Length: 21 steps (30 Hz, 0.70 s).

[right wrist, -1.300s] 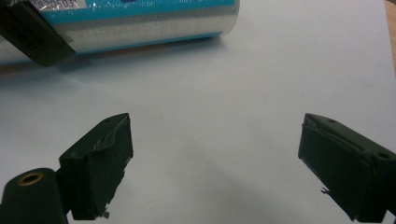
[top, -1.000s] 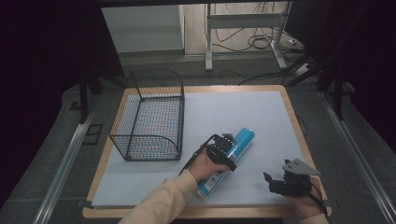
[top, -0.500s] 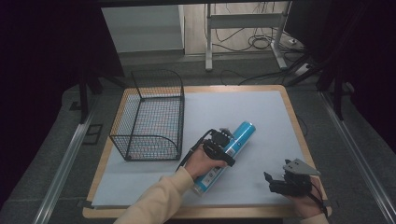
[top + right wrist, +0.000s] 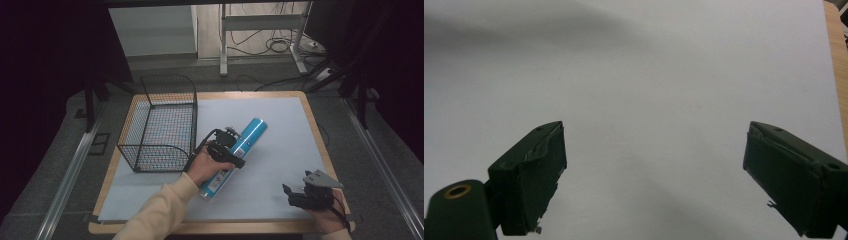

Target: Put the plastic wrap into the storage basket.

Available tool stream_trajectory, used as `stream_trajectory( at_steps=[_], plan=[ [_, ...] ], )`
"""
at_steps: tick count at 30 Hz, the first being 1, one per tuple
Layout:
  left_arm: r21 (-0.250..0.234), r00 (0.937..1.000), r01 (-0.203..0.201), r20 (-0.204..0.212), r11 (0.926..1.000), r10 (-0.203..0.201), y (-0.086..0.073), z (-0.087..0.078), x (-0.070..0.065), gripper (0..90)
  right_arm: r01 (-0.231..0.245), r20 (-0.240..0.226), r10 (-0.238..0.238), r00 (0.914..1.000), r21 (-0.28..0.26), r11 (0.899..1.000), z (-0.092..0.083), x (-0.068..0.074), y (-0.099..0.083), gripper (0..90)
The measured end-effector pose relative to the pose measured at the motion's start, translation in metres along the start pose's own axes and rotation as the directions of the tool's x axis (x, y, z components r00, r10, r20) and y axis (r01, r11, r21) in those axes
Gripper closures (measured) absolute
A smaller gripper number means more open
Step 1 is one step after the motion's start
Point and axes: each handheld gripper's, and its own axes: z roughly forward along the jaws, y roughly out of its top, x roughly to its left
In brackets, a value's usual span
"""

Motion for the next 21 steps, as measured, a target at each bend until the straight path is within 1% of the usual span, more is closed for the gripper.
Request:
stream_trajectory(
  at_steps=[11,14,21],
  plan=[
    [-0.029,1.0,0.007,0.001,0.9996,-0.007,0.002,-0.01,0.004,31.1,0.006,0.007,-0.005,1.0,-0.006,1.0,0.0,0.001,0.0,10.6],
    [-0.029,1.0,0.0,-0.003,0.9996,0.0,0.003,-0.013,0.004,31.2,0.004,0.009,-0.004,1.0,-0.005,1.0,0.0,0.0,0.0,10.6],
    [-0.052,0.9999,-0.014,-0.008,0.9985,0.014,0.006,-0.022,0.005,31.2,0.008,0.011,-0.008,0.9999,-0.003,1.0,0.001,0.001,0.0,10.6]
  ],
)
